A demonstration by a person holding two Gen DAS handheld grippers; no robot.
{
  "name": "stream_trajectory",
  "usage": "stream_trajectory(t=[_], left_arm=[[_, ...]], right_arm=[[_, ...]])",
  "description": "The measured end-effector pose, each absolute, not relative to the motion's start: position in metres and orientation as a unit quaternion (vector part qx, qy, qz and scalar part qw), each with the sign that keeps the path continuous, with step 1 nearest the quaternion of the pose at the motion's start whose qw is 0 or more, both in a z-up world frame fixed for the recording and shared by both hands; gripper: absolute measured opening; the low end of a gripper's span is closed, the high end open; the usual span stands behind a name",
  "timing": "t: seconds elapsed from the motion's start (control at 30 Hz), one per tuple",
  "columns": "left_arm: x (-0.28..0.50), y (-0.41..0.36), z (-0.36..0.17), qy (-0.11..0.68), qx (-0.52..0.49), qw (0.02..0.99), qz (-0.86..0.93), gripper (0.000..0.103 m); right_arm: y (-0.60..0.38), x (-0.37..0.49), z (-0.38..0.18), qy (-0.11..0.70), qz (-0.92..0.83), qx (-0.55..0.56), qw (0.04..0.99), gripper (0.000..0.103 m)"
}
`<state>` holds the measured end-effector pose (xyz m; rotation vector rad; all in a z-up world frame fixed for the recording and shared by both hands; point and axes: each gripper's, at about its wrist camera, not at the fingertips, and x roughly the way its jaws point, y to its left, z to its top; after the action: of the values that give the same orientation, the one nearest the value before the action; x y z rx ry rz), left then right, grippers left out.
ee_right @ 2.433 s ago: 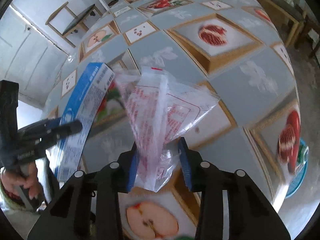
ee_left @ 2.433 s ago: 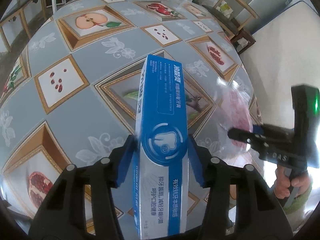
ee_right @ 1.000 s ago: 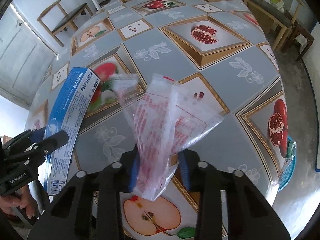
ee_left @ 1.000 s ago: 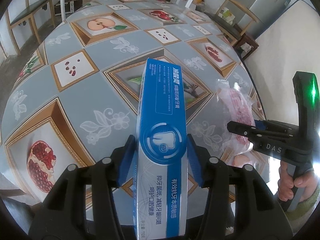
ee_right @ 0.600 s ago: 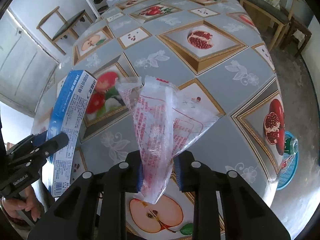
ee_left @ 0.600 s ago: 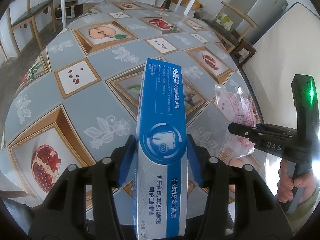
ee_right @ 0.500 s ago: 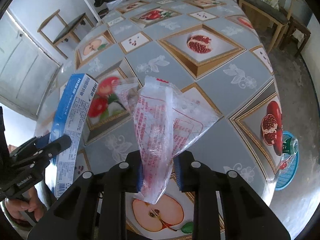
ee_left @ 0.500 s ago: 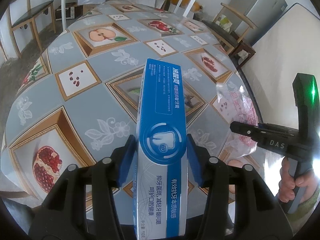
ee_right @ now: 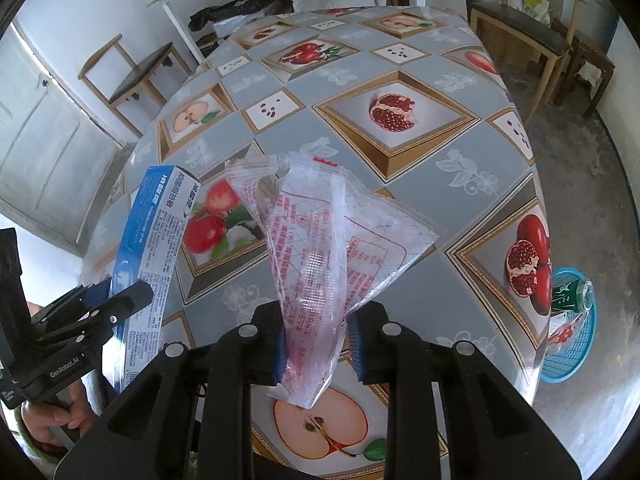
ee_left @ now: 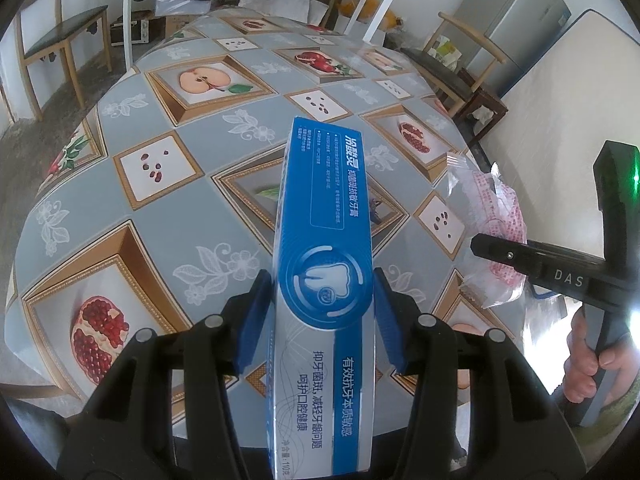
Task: Collect trash
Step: 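Lift the plastic bag with the right tool while the left tool holds the toothpaste box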
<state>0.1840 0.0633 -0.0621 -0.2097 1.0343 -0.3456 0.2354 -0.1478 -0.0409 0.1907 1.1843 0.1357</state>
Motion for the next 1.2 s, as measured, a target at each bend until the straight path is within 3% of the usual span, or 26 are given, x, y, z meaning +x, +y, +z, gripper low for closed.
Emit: stream_trajectory(t=[1.2], left_arm=[[0.18, 0.0599, -0.0533, 0.478, -0.095, 0.858, -0.159, 0.048]], right_arm=[[-0.1582, 0.2306, -0.0379, 0.55, 0.054, 0.105, 0.827, 0.024]])
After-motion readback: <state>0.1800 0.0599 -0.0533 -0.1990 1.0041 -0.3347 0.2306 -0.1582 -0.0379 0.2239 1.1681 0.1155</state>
